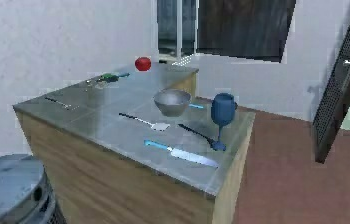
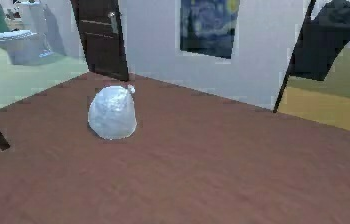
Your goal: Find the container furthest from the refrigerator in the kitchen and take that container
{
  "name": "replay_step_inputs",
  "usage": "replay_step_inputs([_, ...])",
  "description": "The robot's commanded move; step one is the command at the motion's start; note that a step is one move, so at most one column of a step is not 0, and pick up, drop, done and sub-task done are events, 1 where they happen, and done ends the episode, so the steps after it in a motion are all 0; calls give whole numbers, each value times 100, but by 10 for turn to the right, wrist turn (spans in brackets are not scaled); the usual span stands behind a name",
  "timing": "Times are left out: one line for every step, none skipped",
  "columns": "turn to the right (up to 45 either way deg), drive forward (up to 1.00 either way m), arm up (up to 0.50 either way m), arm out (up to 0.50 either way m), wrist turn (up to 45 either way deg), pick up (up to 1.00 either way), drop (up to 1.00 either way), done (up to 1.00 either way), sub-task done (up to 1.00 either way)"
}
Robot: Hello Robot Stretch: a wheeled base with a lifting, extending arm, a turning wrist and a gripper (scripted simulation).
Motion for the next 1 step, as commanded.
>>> replay_step_inputs([-450, 0, 0, 0, 0, 0, 0, 0, 0])
